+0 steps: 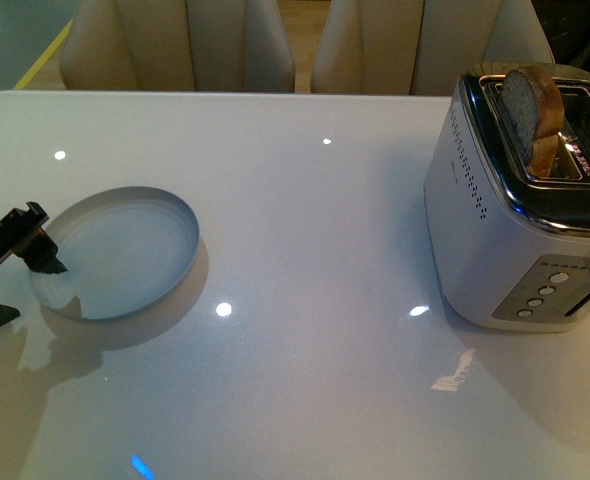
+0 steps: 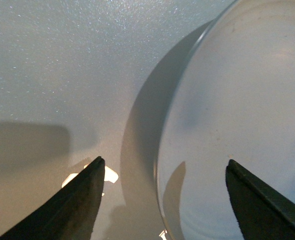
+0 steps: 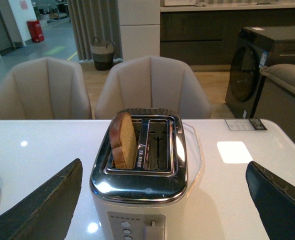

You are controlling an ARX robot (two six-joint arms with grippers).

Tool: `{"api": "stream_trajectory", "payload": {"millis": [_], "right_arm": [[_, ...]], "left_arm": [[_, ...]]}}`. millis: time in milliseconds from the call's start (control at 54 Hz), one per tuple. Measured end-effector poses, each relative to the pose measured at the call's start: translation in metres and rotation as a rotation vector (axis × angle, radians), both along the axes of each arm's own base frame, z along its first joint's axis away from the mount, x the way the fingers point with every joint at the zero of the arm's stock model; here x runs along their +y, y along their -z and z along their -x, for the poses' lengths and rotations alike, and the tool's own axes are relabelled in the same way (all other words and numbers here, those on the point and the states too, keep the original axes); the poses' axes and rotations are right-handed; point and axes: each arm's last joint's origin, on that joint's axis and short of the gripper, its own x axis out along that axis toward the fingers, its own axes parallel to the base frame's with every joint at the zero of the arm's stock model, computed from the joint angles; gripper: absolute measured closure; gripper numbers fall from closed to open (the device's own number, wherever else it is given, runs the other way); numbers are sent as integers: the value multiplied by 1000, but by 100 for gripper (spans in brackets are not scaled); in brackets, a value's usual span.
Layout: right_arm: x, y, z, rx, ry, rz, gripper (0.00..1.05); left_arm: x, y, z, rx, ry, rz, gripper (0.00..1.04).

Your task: Left arm holds plate, right arm toasts bread

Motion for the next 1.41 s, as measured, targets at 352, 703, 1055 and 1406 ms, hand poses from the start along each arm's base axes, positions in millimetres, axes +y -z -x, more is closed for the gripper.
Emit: {"api": "stream_trajectory", "payload": {"millis": [352, 703, 1055, 1406], "right_arm": [[0, 0, 0, 0, 0, 0, 9], [0, 0, 0, 0, 0, 0, 9], [0, 0, 0, 0, 0, 0, 9], [0, 0, 0, 0, 0, 0, 9]], "left_arm": [[-14, -123, 39, -279, 3, -61, 7], [-39, -220, 96, -449, 8, -121, 7], [-49, -235, 152, -1070, 264, -722, 71], [-49, -203, 188, -1057, 285, -749, 102]]}}
